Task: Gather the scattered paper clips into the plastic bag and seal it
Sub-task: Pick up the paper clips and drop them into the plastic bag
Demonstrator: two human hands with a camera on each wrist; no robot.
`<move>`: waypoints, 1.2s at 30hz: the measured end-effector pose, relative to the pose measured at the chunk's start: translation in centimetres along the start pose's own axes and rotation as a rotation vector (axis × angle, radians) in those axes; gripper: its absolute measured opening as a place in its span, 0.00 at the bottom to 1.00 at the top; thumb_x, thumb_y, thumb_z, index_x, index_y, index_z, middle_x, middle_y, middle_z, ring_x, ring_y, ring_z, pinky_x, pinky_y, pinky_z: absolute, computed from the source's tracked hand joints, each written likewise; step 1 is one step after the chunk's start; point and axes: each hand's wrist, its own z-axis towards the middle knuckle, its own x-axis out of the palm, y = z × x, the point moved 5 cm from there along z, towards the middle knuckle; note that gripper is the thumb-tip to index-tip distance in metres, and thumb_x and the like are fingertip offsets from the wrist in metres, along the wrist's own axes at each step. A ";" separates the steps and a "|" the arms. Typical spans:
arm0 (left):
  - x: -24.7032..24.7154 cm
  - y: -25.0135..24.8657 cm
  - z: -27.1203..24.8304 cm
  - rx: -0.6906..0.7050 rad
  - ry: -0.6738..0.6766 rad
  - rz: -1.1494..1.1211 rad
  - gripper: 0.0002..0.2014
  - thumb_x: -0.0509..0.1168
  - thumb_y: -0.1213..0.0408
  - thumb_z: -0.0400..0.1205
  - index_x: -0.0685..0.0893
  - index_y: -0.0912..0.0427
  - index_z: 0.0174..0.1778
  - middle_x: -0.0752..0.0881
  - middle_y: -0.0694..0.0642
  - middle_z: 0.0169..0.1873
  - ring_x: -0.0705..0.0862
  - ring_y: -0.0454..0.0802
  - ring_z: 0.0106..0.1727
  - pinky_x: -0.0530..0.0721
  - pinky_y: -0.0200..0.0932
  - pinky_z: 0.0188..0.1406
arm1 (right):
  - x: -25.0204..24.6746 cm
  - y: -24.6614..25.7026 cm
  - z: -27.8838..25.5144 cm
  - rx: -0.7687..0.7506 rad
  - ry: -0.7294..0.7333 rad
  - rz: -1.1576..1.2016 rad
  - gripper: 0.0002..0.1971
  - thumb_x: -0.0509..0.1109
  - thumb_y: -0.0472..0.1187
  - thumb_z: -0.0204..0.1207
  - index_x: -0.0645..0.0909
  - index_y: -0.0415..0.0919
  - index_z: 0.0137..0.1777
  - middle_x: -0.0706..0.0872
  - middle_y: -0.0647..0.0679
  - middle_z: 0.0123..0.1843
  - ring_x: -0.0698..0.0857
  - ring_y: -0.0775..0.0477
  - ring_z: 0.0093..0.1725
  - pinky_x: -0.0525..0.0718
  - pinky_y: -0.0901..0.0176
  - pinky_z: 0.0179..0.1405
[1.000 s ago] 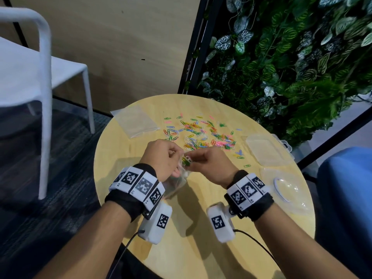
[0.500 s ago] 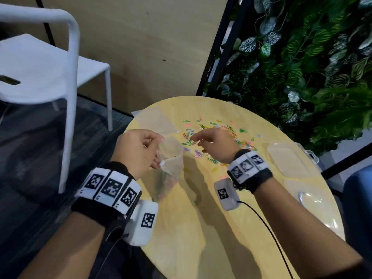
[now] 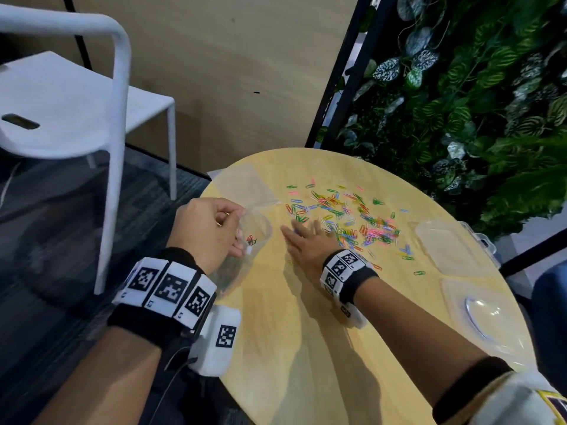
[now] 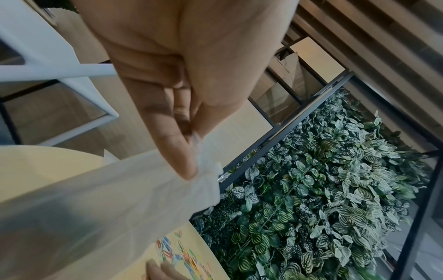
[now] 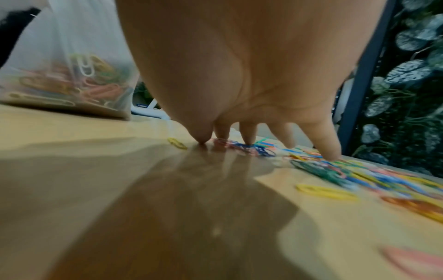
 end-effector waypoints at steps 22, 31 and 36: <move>4.0 -0.8 -0.8 0.000 0.132 0.059 0.08 0.66 0.68 0.84 0.89 0.58 0.42 0.90 0.59 0.27 0.90 0.53 0.23 0.91 0.40 0.28 | -4.1 -7.8 -7.4 0.331 -0.320 1.965 0.11 0.74 0.27 0.73 0.84 0.23 0.55 0.89 0.33 0.56 0.91 0.43 0.48 0.90 0.61 0.44; 5.3 -1.1 -1.2 0.024 0.163 0.094 0.07 0.67 0.68 0.84 0.90 0.59 0.43 0.90 0.60 0.27 0.90 0.51 0.23 0.92 0.46 0.32 | -8.1 2.0 -9.4 0.062 -0.043 1.710 0.12 0.63 0.21 0.79 0.80 0.18 0.60 0.85 0.29 0.52 0.87 0.37 0.48 0.89 0.60 0.50; 5.2 -1.1 -1.0 0.017 0.150 0.098 0.07 0.67 0.67 0.84 0.90 0.58 0.44 0.91 0.58 0.27 0.90 0.50 0.23 0.91 0.42 0.30 | -8.4 2.7 -9.1 0.046 -0.175 1.283 0.07 0.72 0.23 0.72 0.88 0.28 0.48 0.90 0.36 0.41 0.90 0.40 0.40 0.91 0.54 0.50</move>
